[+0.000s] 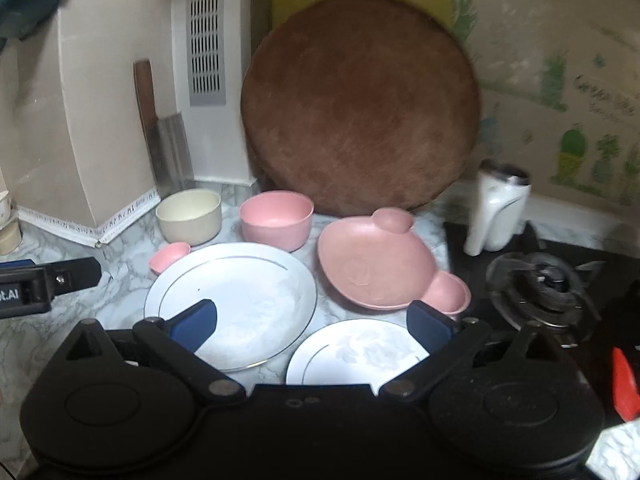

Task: Organize plates and bowls
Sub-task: 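Close both grippers on the rim of the large white plate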

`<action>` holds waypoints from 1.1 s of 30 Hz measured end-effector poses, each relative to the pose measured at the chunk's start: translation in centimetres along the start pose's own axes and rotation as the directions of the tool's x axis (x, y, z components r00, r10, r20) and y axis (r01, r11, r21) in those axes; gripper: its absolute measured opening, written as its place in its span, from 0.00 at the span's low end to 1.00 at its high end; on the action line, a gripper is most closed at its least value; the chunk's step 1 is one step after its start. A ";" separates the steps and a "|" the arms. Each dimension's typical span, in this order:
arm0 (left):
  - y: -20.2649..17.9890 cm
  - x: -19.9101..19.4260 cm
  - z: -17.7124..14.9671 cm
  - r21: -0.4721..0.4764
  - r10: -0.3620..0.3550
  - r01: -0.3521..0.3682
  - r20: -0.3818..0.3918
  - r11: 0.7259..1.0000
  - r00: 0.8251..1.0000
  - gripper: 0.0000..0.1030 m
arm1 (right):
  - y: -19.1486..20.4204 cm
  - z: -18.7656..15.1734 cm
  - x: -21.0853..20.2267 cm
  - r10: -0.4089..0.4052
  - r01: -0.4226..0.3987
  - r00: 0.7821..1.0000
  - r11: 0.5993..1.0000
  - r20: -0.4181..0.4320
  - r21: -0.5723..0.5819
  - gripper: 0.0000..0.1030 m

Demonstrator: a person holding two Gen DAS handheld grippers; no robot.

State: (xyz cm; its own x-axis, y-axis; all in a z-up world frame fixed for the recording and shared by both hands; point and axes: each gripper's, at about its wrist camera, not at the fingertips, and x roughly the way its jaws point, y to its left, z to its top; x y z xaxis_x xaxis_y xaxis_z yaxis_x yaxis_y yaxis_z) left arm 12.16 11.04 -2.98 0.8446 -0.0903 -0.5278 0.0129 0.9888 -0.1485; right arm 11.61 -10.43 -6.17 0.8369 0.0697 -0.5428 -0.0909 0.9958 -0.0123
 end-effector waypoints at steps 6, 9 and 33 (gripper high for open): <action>0.3 4.9 0.4 -0.018 0.058 -0.060 -0.109 0.998 0.992 1.00 | -1.0 1.3 5.6 0.053 -0.055 0.994 0.998 -0.093 -0.023 0.91; 0.4 7.2 0.6 -0.019 0.072 -0.075 -0.150 0.997 0.986 1.00 | -1.6 1.8 8.5 0.080 -0.081 0.981 0.997 -0.175 0.000 0.89; 3.6 17.2 0.7 -0.187 -0.079 0.003 -0.404 0.982 0.911 0.33 | -4.5 3.9 17.0 0.250 -0.181 0.877 0.963 -0.411 0.199 0.33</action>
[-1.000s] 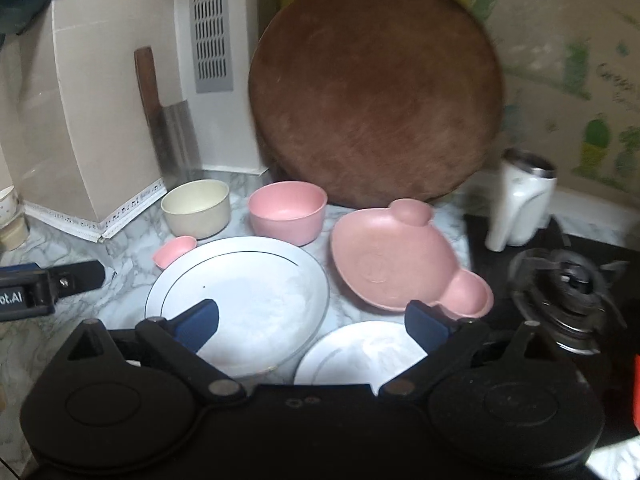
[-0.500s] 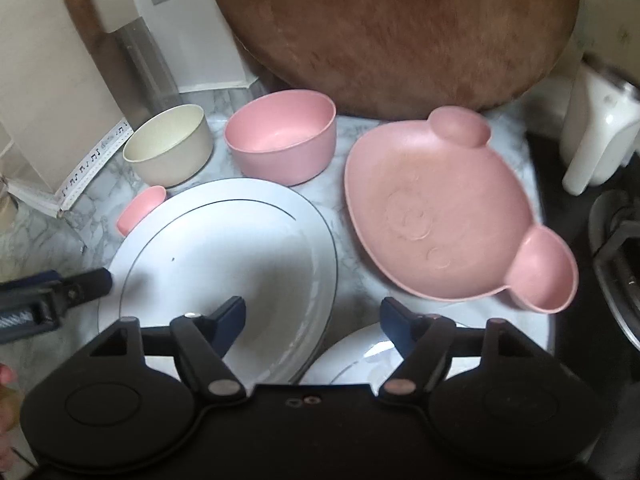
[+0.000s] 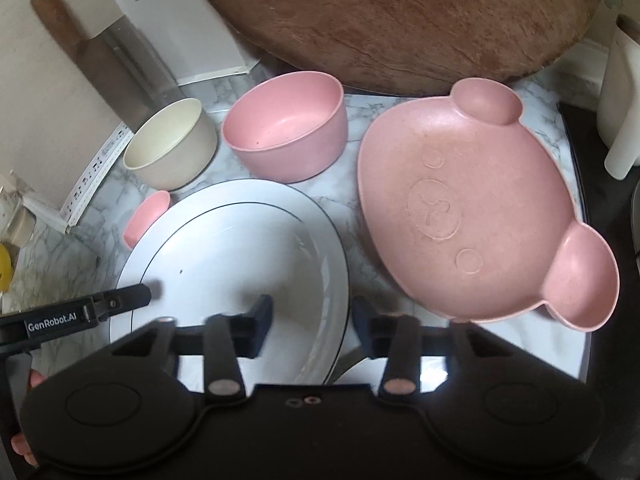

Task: Organize plates and bowls
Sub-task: 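Close both grippers on the rim of the large white plate, then carry the large white plate to the counter corner by the sink and lower it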

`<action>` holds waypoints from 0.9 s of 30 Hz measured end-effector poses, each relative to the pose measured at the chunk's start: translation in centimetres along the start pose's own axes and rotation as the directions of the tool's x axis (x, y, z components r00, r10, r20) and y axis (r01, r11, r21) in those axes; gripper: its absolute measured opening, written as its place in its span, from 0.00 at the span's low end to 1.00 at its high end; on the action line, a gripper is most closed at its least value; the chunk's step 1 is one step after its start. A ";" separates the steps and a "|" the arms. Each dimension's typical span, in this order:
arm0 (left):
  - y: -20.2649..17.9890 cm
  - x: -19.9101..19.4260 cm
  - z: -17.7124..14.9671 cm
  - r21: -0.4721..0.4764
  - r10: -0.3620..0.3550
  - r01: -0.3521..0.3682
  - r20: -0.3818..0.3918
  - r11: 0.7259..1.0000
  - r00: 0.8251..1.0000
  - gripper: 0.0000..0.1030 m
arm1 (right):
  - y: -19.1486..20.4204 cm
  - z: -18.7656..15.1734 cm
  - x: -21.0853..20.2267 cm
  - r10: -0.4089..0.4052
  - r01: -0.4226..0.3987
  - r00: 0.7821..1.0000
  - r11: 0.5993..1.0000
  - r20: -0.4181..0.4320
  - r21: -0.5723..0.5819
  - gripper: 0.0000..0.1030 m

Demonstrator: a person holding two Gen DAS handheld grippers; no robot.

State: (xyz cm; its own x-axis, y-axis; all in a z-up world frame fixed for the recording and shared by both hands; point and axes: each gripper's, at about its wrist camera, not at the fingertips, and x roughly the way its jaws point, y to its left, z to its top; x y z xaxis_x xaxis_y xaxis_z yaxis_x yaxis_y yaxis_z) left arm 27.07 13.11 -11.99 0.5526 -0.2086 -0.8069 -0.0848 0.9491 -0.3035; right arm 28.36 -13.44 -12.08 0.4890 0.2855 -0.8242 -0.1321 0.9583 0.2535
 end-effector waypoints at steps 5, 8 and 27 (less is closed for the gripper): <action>0.2 0.3 0.3 -0.021 0.001 -0.001 -0.011 1.000 1.000 0.23 | -0.6 0.2 0.1 -0.007 0.007 1.000 1.000 -0.007 0.015 0.21; 0.7 0.6 0.4 -0.038 0.000 -0.001 -0.022 0.999 1.000 0.18 | -0.6 0.2 0.2 -0.022 0.022 1.000 1.000 -0.007 0.007 0.15; 1.3 0.1 0.1 -0.068 0.024 -0.026 -0.030 0.997 0.999 0.10 | 0.0 -0.1 0.1 -0.036 0.036 0.999 0.998 -0.003 -0.052 0.07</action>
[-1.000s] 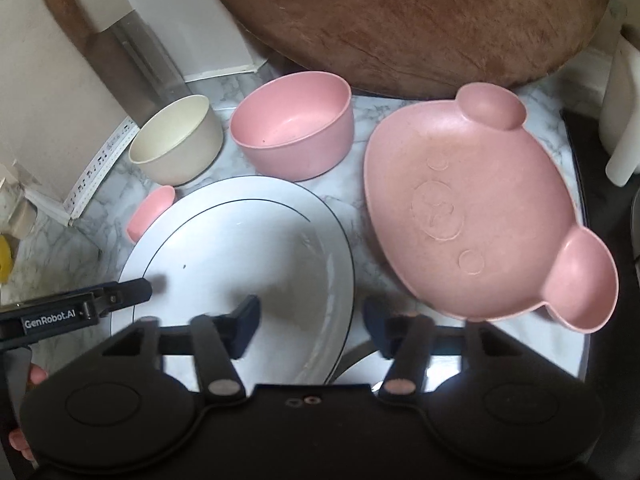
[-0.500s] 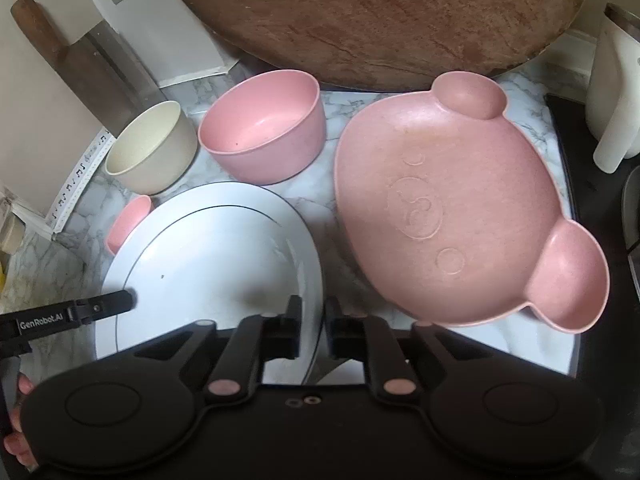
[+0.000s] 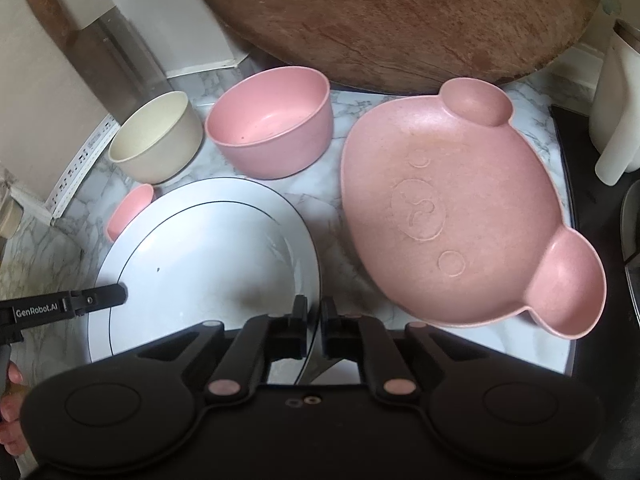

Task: Organize plates and bowls
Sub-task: 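Carry the large white plate to the counter corner by the sink and lower it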

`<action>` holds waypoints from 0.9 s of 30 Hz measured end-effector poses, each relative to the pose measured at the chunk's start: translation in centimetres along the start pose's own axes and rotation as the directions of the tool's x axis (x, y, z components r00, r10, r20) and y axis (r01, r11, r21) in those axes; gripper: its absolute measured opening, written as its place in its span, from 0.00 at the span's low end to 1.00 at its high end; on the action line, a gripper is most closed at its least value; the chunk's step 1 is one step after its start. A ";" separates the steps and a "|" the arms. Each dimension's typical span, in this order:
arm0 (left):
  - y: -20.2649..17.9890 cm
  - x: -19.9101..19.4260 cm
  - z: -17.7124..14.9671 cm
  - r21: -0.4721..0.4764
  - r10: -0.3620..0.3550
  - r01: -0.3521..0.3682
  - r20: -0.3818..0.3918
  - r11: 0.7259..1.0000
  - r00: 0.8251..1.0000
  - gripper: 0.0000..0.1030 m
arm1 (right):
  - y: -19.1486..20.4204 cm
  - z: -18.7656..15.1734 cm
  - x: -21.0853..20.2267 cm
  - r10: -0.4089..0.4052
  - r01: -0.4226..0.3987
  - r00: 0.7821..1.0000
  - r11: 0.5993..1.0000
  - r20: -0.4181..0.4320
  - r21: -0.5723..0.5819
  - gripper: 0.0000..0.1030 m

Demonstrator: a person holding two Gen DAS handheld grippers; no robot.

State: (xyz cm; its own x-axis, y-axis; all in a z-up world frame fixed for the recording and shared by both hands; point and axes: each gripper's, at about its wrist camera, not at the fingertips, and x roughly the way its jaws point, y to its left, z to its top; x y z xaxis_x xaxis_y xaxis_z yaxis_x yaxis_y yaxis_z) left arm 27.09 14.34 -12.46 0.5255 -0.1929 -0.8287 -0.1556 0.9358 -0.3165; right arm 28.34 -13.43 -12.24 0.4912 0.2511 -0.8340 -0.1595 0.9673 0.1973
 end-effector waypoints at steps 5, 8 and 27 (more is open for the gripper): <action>0.8 -1.3 -0.6 0.000 0.016 -0.016 0.022 1.000 1.000 0.10 | 1.2 -0.4 -0.3 0.018 -0.018 1.000 0.999 0.001 -0.030 0.07; 1.5 -2.2 -0.8 -0.008 0.020 -0.020 0.029 1.000 0.999 0.10 | 2.0 -0.4 -0.5 0.032 -0.032 1.000 0.999 0.001 -0.039 0.07; 10.1 -8.9 -3.5 -0.142 0.130 -0.116 0.092 0.983 0.987 0.10 | 11.4 -1.3 0.5 0.139 -0.143 0.990 0.975 -0.037 -0.171 0.07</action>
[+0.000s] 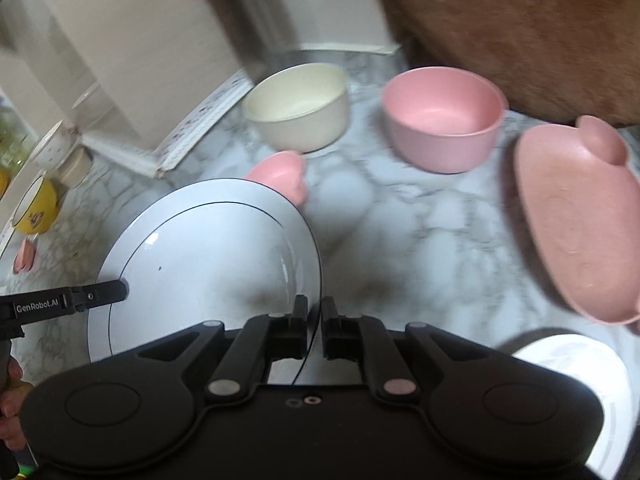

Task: Organize plates and bowls
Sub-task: 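Carry the large white plate to the counter corner by the sink and lower it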

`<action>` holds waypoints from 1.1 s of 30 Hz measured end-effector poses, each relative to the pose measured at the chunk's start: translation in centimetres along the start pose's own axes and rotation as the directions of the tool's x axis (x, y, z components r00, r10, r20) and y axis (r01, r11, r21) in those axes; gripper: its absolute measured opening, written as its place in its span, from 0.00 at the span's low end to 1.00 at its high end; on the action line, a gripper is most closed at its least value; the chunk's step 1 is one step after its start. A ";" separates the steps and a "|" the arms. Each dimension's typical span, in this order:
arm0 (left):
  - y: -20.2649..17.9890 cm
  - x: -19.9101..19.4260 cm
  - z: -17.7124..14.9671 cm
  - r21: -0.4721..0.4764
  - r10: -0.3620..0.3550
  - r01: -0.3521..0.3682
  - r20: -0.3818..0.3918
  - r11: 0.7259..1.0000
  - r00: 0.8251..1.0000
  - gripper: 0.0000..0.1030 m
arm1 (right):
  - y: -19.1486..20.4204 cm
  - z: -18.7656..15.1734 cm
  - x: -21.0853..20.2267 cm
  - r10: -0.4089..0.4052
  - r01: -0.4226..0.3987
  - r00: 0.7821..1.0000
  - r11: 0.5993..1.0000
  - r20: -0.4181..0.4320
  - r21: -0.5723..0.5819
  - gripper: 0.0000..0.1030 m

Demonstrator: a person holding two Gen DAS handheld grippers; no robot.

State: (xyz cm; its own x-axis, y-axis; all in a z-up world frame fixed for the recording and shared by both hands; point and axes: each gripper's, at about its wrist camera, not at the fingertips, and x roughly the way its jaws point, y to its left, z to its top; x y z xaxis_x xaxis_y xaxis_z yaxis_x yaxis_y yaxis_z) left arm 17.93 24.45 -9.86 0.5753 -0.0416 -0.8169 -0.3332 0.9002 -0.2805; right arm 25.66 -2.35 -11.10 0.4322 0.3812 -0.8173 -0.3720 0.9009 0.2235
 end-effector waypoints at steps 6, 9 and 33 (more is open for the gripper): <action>4.0 -1.5 -1.0 -0.059 0.048 -0.047 0.018 0.997 0.999 0.10 | 3.9 -0.1 1.2 0.034 -0.035 0.999 0.997 -0.020 -0.066 0.07; 6.0 -2.3 -1.6 -0.086 0.073 -0.070 0.028 0.994 0.997 0.10 | 5.9 -0.1 2.0 0.050 -0.053 0.998 0.993 -0.030 -0.108 0.07; 13.2 -4.1 -3.8 -0.183 0.149 -0.141 0.035 0.973 0.988 0.10 | 12.9 -1.4 5.3 0.077 -0.096 0.993 0.965 -0.085 -0.245 0.08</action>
State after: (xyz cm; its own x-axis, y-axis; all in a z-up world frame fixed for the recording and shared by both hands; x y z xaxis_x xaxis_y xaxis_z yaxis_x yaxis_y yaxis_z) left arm 8.37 34.84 -12.16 0.5446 0.1083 -0.8317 -0.5415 0.8026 -0.2501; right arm 21.97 10.96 -13.33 0.3306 0.4303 -0.8400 -0.6017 0.7818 0.1637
